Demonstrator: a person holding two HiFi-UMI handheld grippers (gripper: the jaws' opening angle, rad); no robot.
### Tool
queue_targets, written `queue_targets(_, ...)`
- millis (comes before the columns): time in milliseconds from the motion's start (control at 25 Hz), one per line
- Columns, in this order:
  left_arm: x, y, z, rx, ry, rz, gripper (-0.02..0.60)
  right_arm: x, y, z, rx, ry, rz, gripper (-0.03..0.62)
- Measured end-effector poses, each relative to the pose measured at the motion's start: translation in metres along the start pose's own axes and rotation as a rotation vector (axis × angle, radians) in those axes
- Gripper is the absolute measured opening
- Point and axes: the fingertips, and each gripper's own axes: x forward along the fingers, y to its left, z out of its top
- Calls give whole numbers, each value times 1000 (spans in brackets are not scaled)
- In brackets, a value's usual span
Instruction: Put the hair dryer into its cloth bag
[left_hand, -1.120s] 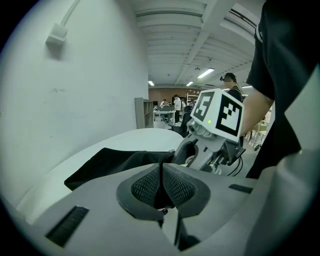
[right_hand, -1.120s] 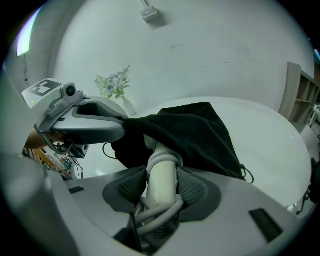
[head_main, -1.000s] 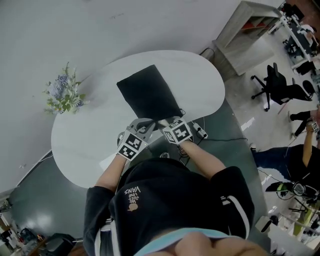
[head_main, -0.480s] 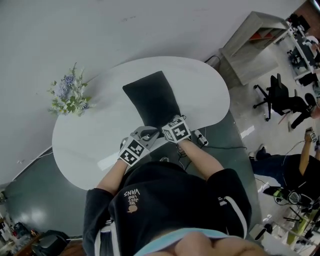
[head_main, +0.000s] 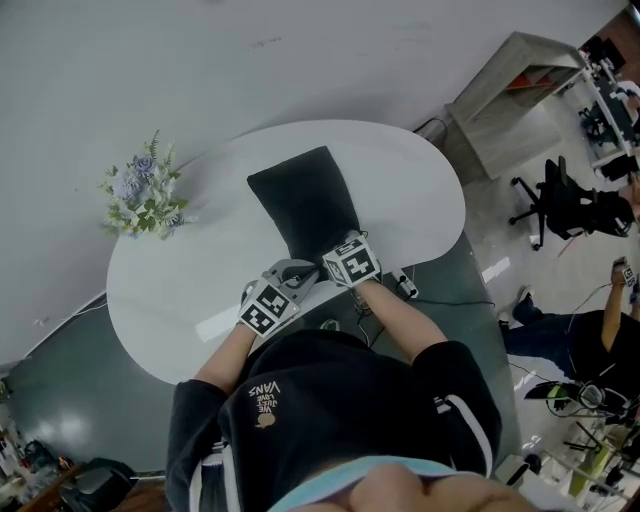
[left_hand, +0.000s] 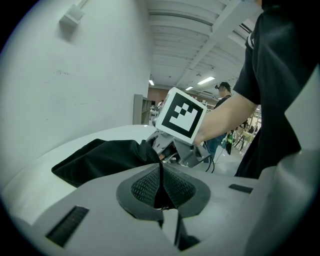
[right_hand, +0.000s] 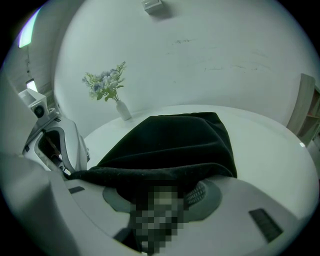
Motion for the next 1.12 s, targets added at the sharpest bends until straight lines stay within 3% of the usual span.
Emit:
queue_targets(720,-3,52,-17,-75,16,70,32,49,-12,45,-77,-37,-35,207)
queue_targets(1120,3,56,-18,-96,10,76,32,41,-20,47,3,-123,-34,213)
